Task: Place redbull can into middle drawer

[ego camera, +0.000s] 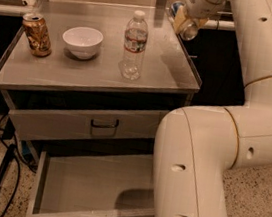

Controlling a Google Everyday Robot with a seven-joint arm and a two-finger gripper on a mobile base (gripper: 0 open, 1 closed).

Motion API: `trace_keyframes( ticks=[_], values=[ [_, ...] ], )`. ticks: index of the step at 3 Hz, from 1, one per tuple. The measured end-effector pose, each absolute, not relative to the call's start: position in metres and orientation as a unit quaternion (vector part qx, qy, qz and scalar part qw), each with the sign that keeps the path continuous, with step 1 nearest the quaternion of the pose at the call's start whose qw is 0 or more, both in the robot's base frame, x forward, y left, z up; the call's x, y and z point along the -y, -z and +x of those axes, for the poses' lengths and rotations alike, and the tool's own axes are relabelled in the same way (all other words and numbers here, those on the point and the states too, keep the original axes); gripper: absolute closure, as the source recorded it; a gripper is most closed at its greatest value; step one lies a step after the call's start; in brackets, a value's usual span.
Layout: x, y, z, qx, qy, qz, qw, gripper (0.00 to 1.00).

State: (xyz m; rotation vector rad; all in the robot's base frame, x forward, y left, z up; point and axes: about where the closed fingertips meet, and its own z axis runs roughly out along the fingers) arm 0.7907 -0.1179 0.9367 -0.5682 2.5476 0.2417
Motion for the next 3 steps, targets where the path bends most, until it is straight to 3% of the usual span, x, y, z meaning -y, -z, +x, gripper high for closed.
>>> trace_keyframes(
  ticks=[3],
  values=[
    [0.115,-0.977,0.773,-0.927,-0.101,-0.228,0.281,1.00]
  ],
)
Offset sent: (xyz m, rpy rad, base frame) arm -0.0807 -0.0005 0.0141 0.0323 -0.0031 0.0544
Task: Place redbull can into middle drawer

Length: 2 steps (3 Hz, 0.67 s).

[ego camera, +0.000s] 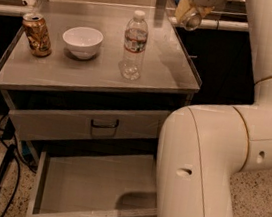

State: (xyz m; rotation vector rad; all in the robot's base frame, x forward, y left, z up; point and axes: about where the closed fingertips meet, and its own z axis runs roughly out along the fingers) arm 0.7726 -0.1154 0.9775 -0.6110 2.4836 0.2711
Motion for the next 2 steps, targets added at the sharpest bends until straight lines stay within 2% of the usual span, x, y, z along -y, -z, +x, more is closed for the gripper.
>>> trace_keyframes(
  ticks=[1,2],
  values=[
    [0.121,-0.995,0.759,-0.927,-0.099,-0.226,0.282,1.00],
    [0.148,-1.008,0.731,-0.938,-0.105,-0.197,0.267,1.00]
  ],
)
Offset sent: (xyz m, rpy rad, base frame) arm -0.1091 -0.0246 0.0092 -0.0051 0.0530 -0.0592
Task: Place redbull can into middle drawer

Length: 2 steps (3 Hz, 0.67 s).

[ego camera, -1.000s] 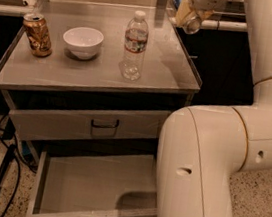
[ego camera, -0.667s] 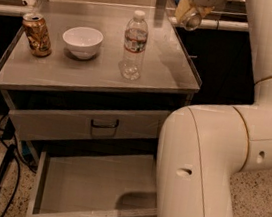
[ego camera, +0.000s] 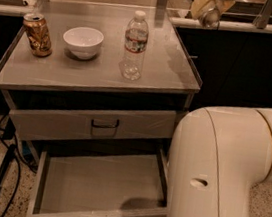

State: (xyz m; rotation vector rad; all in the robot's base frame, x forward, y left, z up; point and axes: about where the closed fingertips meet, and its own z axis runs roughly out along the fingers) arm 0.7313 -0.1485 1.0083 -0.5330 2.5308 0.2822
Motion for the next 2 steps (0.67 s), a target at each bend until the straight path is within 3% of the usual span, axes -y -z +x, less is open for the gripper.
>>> trace_keyframes(
  ticks=[2],
  values=[
    [0.1475,-1.0132,0.7342,-0.934,-0.113,-0.194,0.279,1.00]
  ],
)
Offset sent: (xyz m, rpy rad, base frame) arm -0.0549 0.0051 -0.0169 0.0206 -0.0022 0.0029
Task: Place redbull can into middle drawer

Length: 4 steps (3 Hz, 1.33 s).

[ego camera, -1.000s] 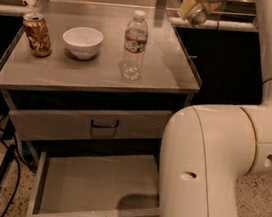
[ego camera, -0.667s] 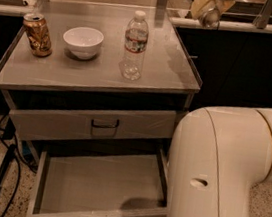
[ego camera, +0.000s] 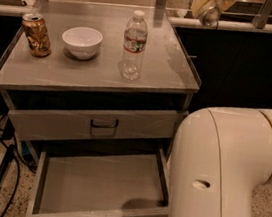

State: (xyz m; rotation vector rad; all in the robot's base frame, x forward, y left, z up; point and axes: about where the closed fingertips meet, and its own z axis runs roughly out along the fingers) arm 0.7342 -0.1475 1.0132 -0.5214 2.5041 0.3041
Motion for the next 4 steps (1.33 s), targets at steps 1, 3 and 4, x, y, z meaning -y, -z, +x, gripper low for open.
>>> trace_keyframes(
  ticks=[1,3,4],
  values=[
    [0.160,-1.021,0.717,-0.936,-0.116,-0.193,0.271,1.00],
    [0.180,-1.009,0.683,-0.938,-0.138,-0.204,0.242,1.00],
    [0.176,-0.988,0.681,-0.943,-0.143,-0.203,0.223,1.00]
  ],
)
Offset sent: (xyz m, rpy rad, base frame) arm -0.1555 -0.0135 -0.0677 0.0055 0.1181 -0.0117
